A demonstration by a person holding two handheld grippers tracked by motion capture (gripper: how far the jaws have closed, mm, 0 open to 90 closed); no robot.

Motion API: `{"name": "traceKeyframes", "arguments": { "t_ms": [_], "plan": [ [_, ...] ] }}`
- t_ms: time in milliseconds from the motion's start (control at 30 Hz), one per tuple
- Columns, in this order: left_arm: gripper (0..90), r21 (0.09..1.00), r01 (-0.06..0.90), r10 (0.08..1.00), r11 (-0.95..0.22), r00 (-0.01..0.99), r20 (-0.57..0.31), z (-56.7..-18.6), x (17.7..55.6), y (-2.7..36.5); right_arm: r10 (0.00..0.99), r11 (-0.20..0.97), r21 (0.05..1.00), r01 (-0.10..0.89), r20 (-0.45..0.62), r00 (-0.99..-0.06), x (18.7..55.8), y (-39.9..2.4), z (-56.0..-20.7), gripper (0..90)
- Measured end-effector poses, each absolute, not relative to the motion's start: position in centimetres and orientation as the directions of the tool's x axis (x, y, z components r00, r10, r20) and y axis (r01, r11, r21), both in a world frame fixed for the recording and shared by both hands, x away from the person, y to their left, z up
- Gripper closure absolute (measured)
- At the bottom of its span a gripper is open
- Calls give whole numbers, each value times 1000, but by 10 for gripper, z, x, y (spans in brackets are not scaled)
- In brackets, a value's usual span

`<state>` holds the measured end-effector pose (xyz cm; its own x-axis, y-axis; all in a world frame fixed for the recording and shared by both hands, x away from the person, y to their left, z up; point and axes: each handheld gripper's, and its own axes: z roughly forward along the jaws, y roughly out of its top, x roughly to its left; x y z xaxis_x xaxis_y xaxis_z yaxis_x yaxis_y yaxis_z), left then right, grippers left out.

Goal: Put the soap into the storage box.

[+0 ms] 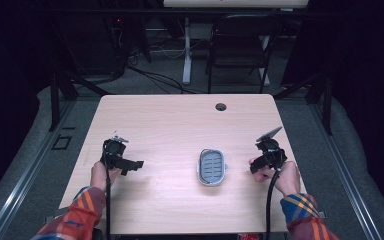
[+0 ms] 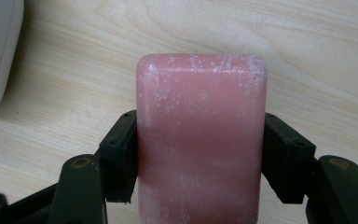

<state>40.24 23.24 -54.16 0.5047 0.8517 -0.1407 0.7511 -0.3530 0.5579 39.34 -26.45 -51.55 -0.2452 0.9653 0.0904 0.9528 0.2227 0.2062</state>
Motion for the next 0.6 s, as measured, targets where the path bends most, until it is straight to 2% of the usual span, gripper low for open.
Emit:
{"name": "traceKeyframes", "arguments": {
  "t_ms": [400,600],
  "plan": [
    [16,558,751,849,-352,508,-147,-543,403,233,961,221,250,943,111,-254,397,-252,-503,368],
    [16,562,750,849,-350,508,-148,-542,402,233,948,260,263,929,113,-298,398,-240,-492,368]
  ]
}}
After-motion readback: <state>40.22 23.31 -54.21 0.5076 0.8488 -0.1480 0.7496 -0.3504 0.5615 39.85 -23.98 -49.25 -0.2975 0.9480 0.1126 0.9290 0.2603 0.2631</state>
